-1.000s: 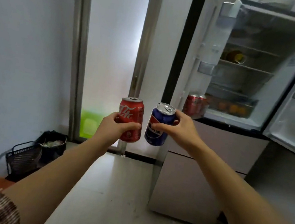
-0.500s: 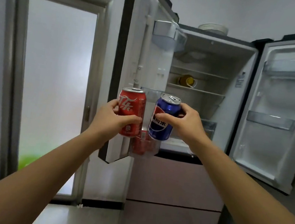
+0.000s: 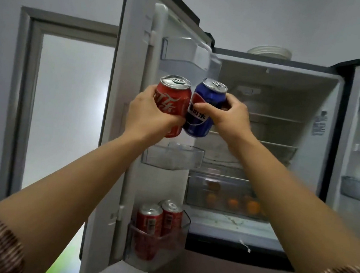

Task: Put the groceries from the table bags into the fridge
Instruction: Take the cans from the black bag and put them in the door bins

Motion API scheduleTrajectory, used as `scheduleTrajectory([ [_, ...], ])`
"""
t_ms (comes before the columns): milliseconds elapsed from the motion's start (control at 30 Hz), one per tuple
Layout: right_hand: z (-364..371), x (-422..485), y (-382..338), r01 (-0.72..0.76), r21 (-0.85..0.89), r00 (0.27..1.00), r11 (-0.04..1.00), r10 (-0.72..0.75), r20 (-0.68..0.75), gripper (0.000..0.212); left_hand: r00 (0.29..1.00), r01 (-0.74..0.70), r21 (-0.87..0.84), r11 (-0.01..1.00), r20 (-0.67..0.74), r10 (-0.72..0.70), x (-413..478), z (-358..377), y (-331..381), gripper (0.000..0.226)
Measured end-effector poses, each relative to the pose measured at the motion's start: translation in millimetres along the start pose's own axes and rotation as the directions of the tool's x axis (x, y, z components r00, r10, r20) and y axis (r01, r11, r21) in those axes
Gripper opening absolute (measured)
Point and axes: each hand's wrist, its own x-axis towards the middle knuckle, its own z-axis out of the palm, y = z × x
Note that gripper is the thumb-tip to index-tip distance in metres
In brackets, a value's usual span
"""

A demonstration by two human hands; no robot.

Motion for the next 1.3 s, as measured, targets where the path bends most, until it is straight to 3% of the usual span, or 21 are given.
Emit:
scheduleTrajectory([
  [267,5.2,36.6,74.0,-0.123,0.082,0.974,0.989,0.104,0.2,0.034,0.999,0.02,0.32,0.947,-0.054,-0.003,8.7,39.4,-24.5,0.058],
  [467,17.1,50.7,108.2,-0.241,0.077,0.924,0.967,0.205,0.323,0.032,1.0,0.008,0.475,0.88,-0.003,-0.008,4.9,52.2,-33.2,0.084],
  [700,14.1,59.0,118.9,-0.237,-0.001,0.844,0.972,0.206,0.496,0.031,0.99,0.107,0.559,0.822,0.016,-0.14,7.2,54.8,-42.4,0.089],
  [833,12.8,57.7,117.4,-0.176,-0.075,0.817,0.981,0.189,0.545,0.022,0.99,0.106,0.592,0.799,0.01,-0.139,5.2,55.9,-40.9,0.091],
  [1000,10.1,48.4,116.3,-0.155,-0.014,0.841,0.988,0.139,0.522,0.014,0.994,0.075,0.63,0.773,0.016,-0.109,-4.3,53.3,-35.2,0.086],
  [1167,11.8,38.3,111.4,-0.1,0.008,0.904,0.995,0.087,0.418,0.03,1.0,0.021,0.59,0.807,-0.005,-0.023,-15.1,48.1,-37.3,0.066],
  [1300,21.1,26.8,112.8,0.139,-0.154,0.974,0.978,-0.107,0.2,0.048,0.992,0.012,0.603,0.797,-0.105,0.064,-23.6,41.2,-43.5,0.052],
])
